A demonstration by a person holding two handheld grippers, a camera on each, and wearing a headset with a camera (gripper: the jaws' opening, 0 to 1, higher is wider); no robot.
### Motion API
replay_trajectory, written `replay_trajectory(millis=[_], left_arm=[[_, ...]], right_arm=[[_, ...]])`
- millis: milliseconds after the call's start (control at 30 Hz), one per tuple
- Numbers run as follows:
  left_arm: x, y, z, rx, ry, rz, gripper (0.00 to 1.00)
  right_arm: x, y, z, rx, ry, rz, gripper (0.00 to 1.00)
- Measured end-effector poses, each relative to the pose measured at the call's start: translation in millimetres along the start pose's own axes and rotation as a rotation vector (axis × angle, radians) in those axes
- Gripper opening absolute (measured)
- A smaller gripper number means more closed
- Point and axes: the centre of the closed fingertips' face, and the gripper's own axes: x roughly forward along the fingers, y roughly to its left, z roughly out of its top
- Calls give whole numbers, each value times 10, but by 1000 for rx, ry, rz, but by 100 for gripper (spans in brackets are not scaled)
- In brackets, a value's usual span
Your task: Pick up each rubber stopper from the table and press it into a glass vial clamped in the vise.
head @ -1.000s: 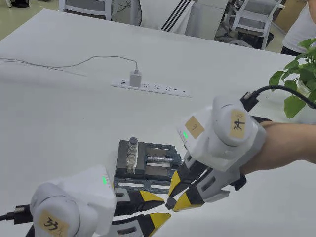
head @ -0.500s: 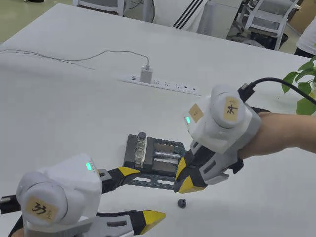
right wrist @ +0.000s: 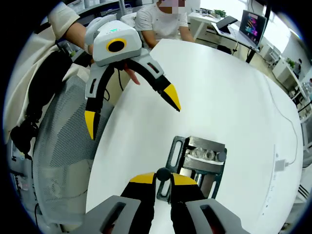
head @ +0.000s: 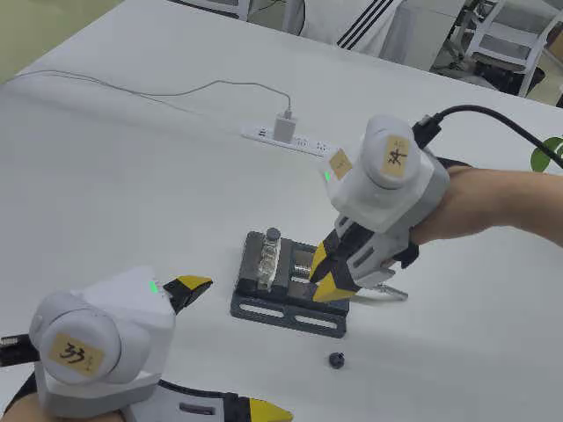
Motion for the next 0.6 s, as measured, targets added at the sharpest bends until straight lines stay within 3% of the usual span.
replay_trajectory(millis=[267, 600], left_arm=[[-28, 50, -49, -5, 8, 22, 99], [-42, 111, -40, -10, -2, 42, 99]], right_arm=[[41, -323, 16, -92, 38, -54, 7], [75, -542, 35, -201, 85, -58, 7]])
